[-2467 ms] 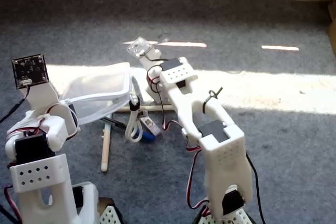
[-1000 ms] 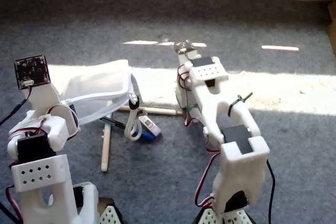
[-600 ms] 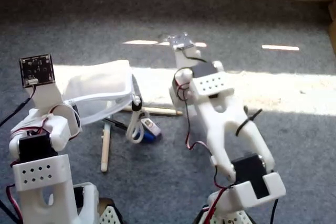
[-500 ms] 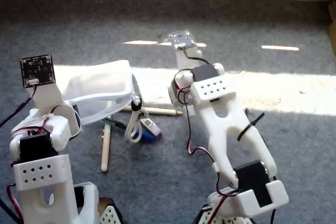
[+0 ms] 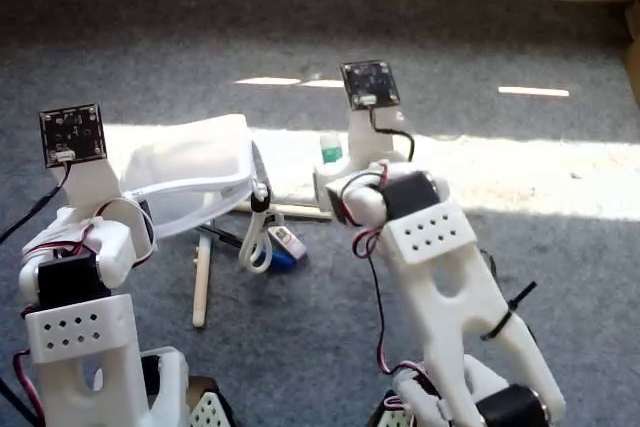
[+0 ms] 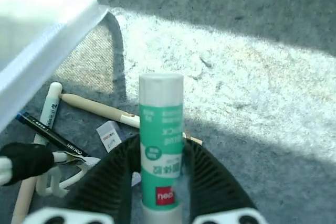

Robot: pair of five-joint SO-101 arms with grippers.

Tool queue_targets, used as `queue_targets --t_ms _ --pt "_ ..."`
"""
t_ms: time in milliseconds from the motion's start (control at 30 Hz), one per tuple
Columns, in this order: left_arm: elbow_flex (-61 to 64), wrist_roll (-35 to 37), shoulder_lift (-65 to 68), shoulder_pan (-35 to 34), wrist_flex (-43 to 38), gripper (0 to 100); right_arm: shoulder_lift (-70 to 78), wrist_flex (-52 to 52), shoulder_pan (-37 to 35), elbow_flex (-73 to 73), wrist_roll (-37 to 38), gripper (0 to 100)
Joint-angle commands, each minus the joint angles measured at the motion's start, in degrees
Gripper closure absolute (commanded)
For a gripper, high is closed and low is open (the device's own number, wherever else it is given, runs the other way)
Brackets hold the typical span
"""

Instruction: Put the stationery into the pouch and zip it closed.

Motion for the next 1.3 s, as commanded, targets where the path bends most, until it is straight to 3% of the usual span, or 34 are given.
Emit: queue_targets --t_ms 0,267,867,1267 --pt "0.1 -0.4 0.4 0.7 -0.5 99 -11.0 -7.3 -1.7 6.5 -0.6 99.4" --pt "0.1 -0.4 0.4 0.7 -0.5 99 -27.6 -22.1 -5.7 23.8 -0.6 99.4" --pt "-0.3 -0.4 0.0 3.8 -0.5 99 -46.3 -46.2 -6.0 43.7 -0.6 99.4" --pt "-8.0 0.0 0.4 6.6 0.1 99 -66.7 -57.6 -6.0 56.7 -0.3 99.4"
